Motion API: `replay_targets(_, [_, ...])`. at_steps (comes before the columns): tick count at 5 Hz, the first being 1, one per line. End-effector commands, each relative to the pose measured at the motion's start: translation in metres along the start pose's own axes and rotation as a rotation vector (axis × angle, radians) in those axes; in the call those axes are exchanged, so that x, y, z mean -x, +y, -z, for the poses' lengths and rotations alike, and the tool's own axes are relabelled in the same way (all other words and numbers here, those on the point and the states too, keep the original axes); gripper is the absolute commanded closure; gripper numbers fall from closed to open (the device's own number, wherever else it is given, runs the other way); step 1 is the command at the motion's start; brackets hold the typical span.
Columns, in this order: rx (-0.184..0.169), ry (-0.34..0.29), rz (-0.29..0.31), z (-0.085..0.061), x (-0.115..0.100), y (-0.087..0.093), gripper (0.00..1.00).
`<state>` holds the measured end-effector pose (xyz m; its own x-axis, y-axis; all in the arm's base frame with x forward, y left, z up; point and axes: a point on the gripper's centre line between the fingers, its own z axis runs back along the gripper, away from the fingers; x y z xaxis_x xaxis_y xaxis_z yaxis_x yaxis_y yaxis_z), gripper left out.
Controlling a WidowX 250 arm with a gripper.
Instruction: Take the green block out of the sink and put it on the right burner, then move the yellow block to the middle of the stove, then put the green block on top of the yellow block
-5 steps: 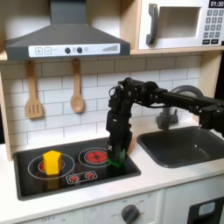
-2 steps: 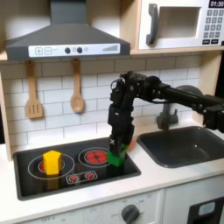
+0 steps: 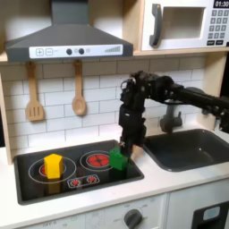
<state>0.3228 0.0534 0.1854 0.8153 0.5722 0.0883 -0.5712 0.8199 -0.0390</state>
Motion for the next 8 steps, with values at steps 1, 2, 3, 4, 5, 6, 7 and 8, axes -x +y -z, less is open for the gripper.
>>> replay_targets(1, [-0.018, 0.045, 0.085, 0.009, 0.031, -0.002, 0.00])
replay_targets(2, [-0.032, 0.060, 0.108, 0.017, 0.042, 0.000, 0.00])
replay_targets(3, [-0.021, 0.053, 0.105, 0.013, 0.041, -0.002, 0.00])
replay_targets(4, [-0.021, 0.051, 0.103, 0.012, 0.041, -0.001, 0.00])
replay_targets(5, [-0.021, 0.051, 0.103, 0.012, 0.041, -0.001, 0.00])
replay_targets(6, [-0.021, 0.051, 0.103, 0.012, 0.041, -0.001, 0.00])
replay_targets(7, [-0.021, 0.051, 0.103, 0.012, 0.041, -0.001, 0.00])
replay_targets(8, [-0.021, 0.051, 0.103, 0.012, 0.041, -0.001, 0.00])
